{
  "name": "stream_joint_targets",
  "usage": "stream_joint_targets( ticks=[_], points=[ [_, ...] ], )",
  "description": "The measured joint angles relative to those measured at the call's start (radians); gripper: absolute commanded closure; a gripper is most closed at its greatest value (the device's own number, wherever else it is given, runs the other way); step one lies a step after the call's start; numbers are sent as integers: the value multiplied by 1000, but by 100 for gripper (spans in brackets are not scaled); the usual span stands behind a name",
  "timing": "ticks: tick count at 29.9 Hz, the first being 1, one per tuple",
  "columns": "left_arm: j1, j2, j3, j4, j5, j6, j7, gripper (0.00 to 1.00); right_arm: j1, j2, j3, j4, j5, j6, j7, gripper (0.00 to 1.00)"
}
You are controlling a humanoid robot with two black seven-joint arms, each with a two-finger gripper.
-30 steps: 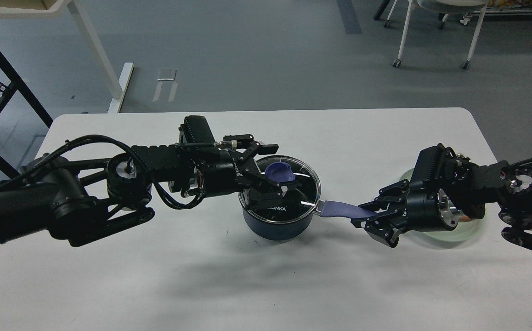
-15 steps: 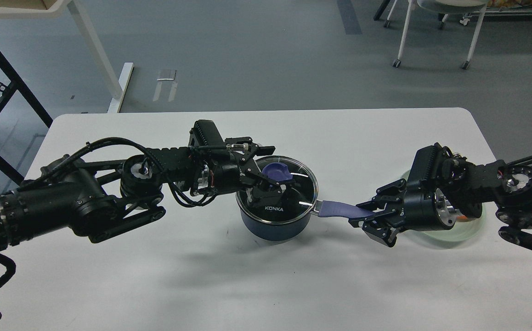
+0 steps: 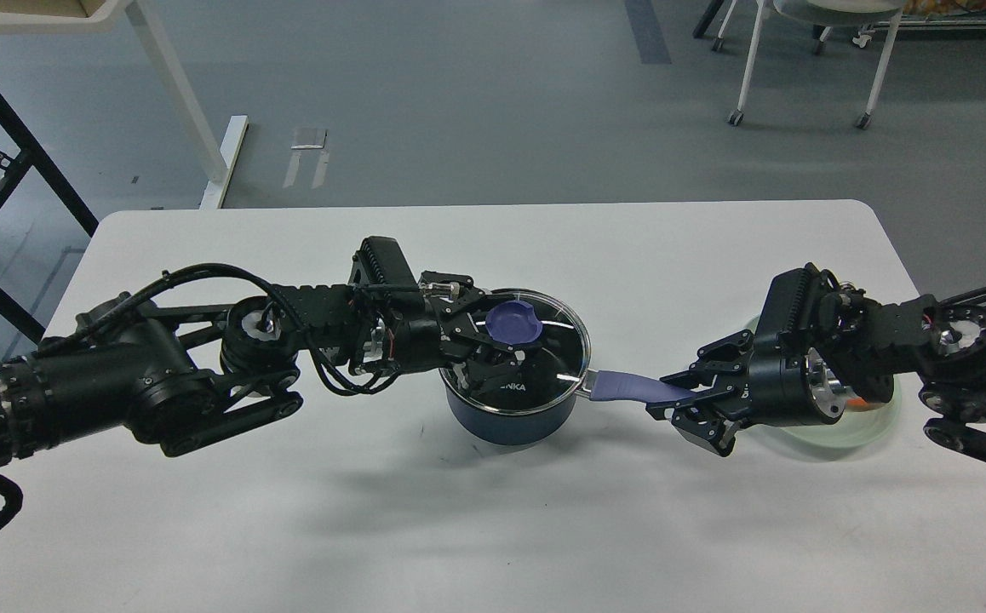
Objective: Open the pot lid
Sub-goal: 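Close the left gripper on the purple lid knob, then lift the glass lid off the pot and carry it toward the left arm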
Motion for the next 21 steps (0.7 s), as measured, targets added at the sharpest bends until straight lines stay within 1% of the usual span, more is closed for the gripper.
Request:
stream_joint_targets(
  ticks=[8,13,15,17,21],
  points=[
    [-10,12,-7,-7,-71,-1,-2,59,-2,0,-1,0,0,0,0,76],
    [-52,63,-8,-18,-144,-3,1,59,-2,0,-2,0,0,0,0,76],
    [-73,98,-8,-26,-152,-3,-2,60,-1,0,-2,0,0,0,0,76],
    [-87,151,-8,-45,-155,-3,-16,61,0,-1,-2,0,0,0,0,76],
    [-86,303,-1,-117,-155,-3,-51,61,-3,-1,-2,0,0,0,0,76]
  ],
)
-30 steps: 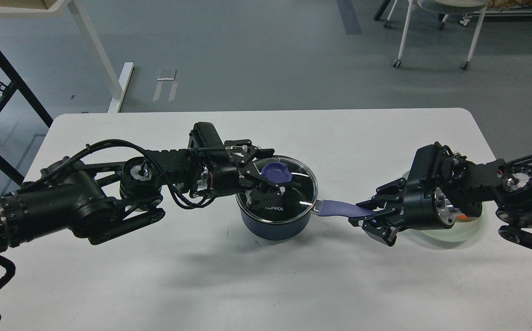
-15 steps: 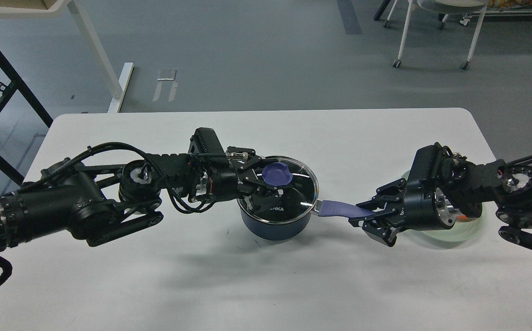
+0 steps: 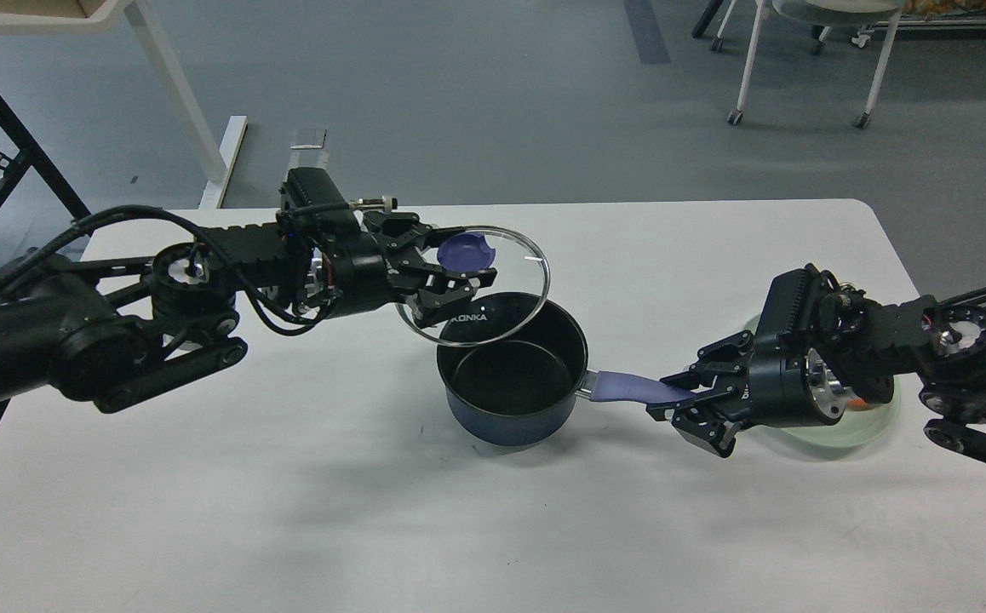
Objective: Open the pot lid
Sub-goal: 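Lift the glass lid off the pot and carry it toward the left arm, then set the glass lid on the table and release both grippers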
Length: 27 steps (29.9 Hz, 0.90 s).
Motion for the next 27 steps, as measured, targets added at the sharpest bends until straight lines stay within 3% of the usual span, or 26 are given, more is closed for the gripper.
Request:
stream_joint_targets(
  ticks=[5,10,19,24,26,27],
  points=[
    [31,205,77,-59,4,5,-41,61,-4,-4,1,-1,0,0,0,76],
    [72,313,205,-46,11,107,-59,61,-3,-5,2,-2,1,0,0,76],
    [244,281,263,160,0,252,-61,60,4,-2,2,-5,0,0,0,76],
    [264,208,264,268,-3,281,-78,58,4,-4,2,-4,0,0,0,76],
    [264,199,265,282,-4,282,-81,50,3,-7,2,-4,0,0,0,76],
    [264,197,264,285,-5,282,-82,39,2,-8,2,-4,0,0,0,75]
  ],
)
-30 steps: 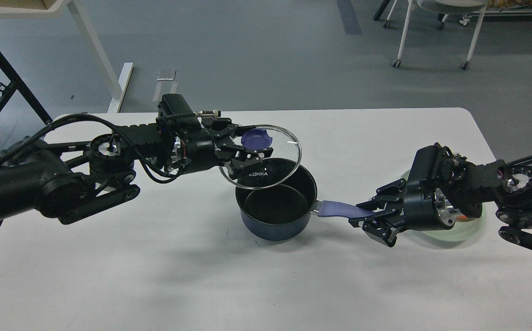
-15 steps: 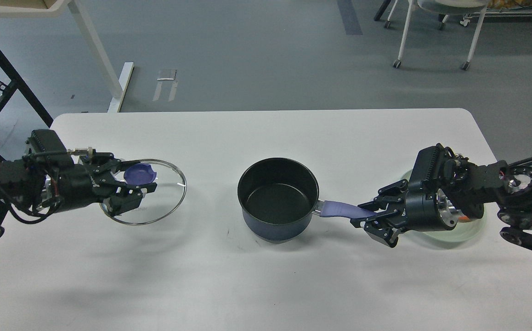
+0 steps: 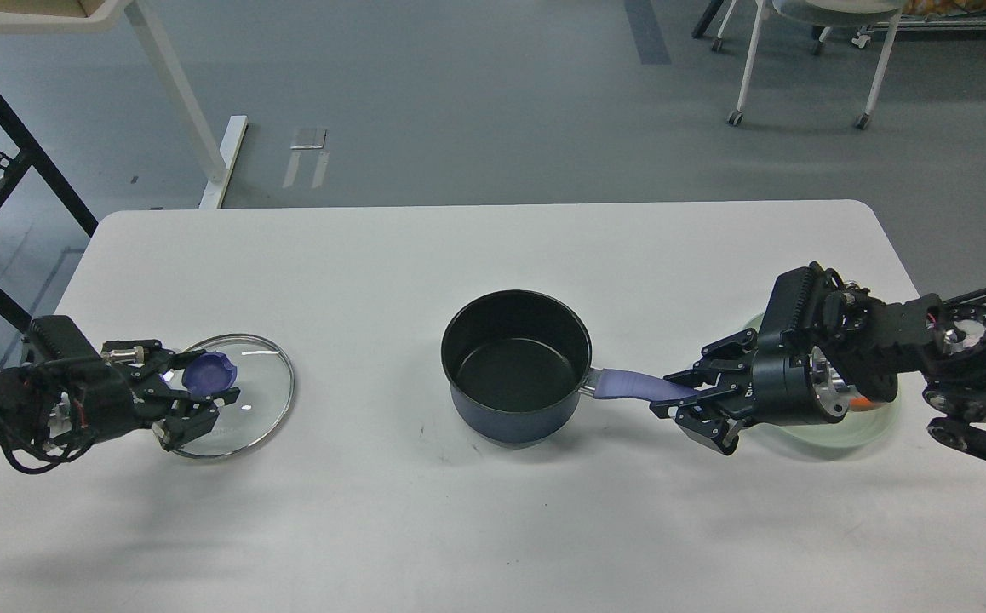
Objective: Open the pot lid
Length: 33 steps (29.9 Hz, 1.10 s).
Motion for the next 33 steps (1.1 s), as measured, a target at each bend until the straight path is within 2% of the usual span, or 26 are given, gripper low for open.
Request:
stream_joint_targets(
  ticks=[1,2,5,9,13,16,24,28,33],
  points=[
    [0,-1,0,1,-1,0,0,27,0,0,0,0,0,0,0,74],
    [0,-3,-1,2,-2,0,-1,21,0,0,0,0,0,0,0,69],
    [-5,-5,-4,-1,-16,-2,-2,16,-1,-1,-1,0,0,0,0,56],
    [-12,-6,-10,-11,-74,-6,-8,11,-4,-1,-1,0,1,0,0,45],
    [-38,-1,-16,-12,-169,-12,-12,4,-6,-2,-1,1,2,0,0,17],
    [-82,3,-18,-11,-298,-24,-17,1,-2,-9,2,1,13,-2,1,3],
    [-211,-4,-34,-3,-805,-62,-35,1,57,-43,32,-3,185,-5,1,1],
    [-243,-27,-99,1,-1065,-106,-35,1,82,-81,158,-21,334,-4,1,1],
    [-245,-87,-193,3,-1255,-139,13,1,83,-87,328,-110,601,-9,1,1]
  ],
)
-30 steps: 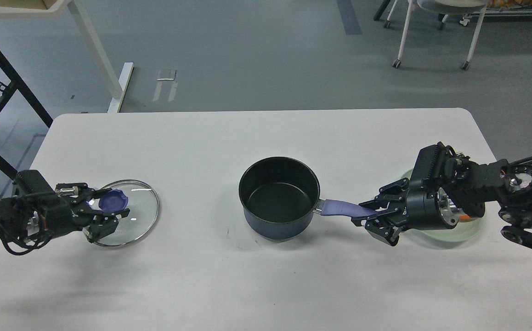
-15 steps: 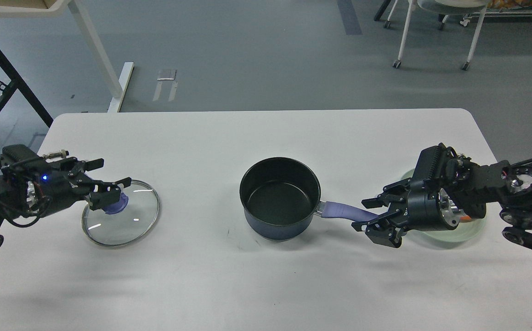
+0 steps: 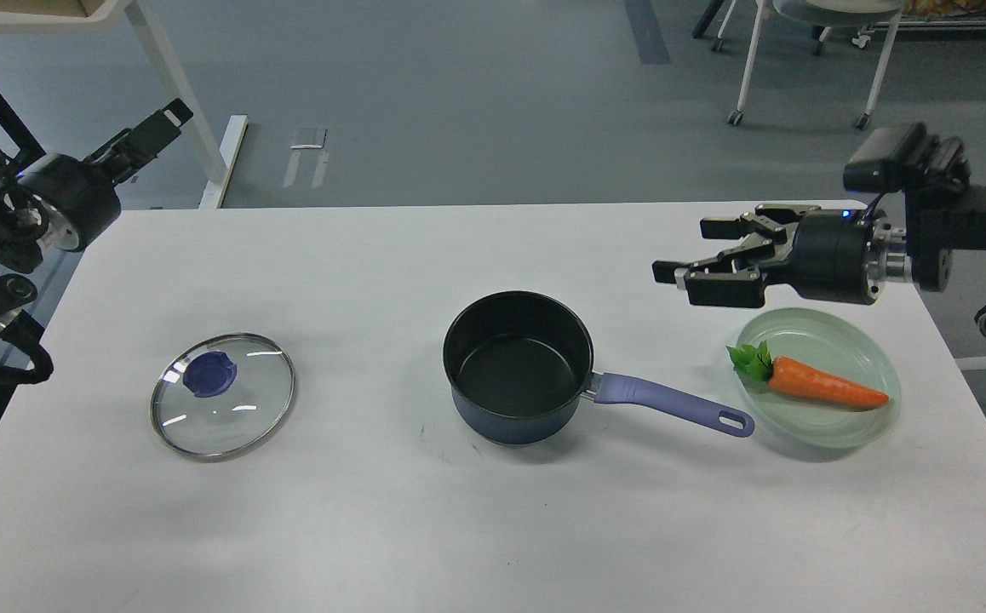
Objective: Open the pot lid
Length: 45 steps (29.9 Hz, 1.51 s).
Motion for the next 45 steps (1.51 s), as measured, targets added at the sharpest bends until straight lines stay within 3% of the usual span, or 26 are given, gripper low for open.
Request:
stream_joint_targets(
  ticks=[4,9,13,21,28,33,41,45],
  points=[
    [4,-60,-83,32,-80,3,36,1,-4,12,58,-125,259,-61,-1,1],
    [6,-201,-205,150,-228,-3,42,1,-13,96,66,-266,544,-264,-1,0],
    [10,-297,-283,262,-385,-35,44,1,-28,160,67,-343,750,-324,-1,0],
    [36,-367,-329,378,-544,-254,21,1,-118,316,126,-402,1012,-338,2,0],
    [80,-383,-363,389,-661,-342,19,1,-179,544,332,-587,1289,-332,-3,0],
    [129,-382,-429,382,-705,-360,15,0,-248,644,457,-633,1410,-323,-11,0],
    [202,-374,-498,367,-732,-450,21,0,-354,681,585,-635,1525,-156,-42,0],
    [214,-374,-504,341,-736,-467,16,0,-361,682,584,-633,1543,-134,-60,0]
  ],
)
